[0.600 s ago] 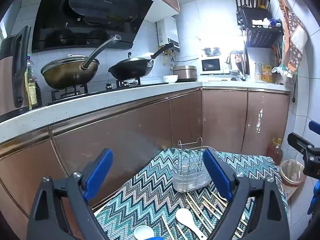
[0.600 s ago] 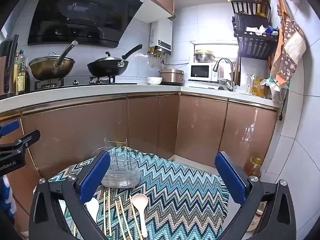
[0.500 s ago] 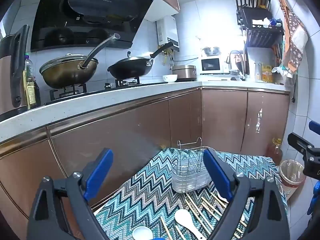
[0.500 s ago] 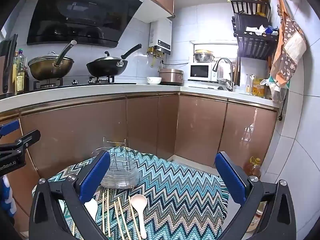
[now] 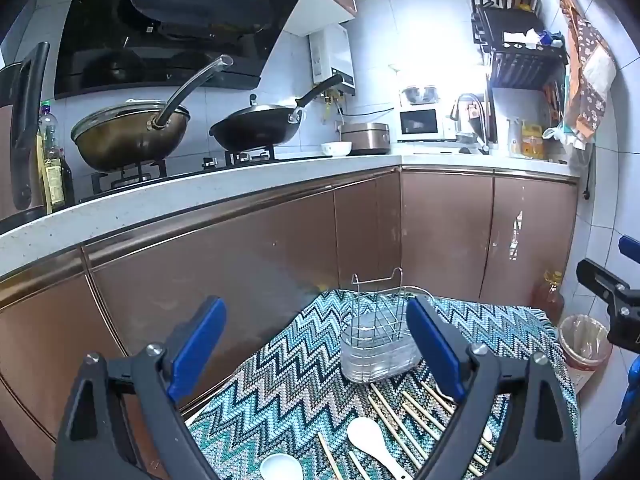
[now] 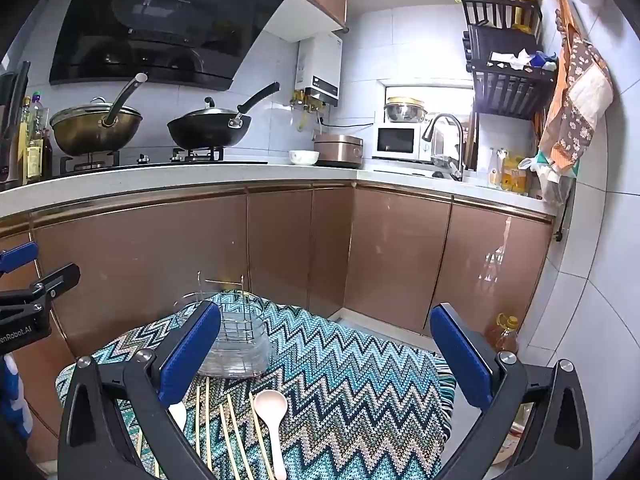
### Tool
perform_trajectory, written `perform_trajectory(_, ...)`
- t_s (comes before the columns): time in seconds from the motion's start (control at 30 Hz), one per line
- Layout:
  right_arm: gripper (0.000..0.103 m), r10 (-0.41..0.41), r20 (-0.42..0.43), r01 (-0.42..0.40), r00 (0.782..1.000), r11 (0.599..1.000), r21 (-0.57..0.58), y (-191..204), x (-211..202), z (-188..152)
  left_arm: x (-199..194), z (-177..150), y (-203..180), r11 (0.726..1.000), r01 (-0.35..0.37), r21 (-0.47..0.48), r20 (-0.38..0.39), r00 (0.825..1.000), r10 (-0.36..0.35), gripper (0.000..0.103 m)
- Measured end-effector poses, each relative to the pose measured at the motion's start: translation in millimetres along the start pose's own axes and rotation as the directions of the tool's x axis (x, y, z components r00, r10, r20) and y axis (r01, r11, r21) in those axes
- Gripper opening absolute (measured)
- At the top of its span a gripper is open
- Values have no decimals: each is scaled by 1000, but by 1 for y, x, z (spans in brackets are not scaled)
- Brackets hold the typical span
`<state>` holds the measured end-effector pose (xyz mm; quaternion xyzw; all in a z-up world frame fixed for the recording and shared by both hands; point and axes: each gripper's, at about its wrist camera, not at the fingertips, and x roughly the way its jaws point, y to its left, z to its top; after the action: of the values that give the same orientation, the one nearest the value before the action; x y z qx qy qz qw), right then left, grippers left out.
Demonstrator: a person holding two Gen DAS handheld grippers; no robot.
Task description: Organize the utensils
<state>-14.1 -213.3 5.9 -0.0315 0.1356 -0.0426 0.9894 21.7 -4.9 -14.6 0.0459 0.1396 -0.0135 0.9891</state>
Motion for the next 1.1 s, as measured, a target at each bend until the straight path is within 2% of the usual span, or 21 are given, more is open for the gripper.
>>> perform_trajectory(0.93, 103, -24, -17, 24, 1000, 1000, -2, -6, 3, -3, 9, -1, 12, 999, 0, -36, -57, 998, -2, 92)
perform_trajectory(1.1, 103, -26, -18, 26, 999, 1000, -4, -6, 3, -4, 6, 5, 11, 1000, -7, -3, -62, 998, 7, 92)
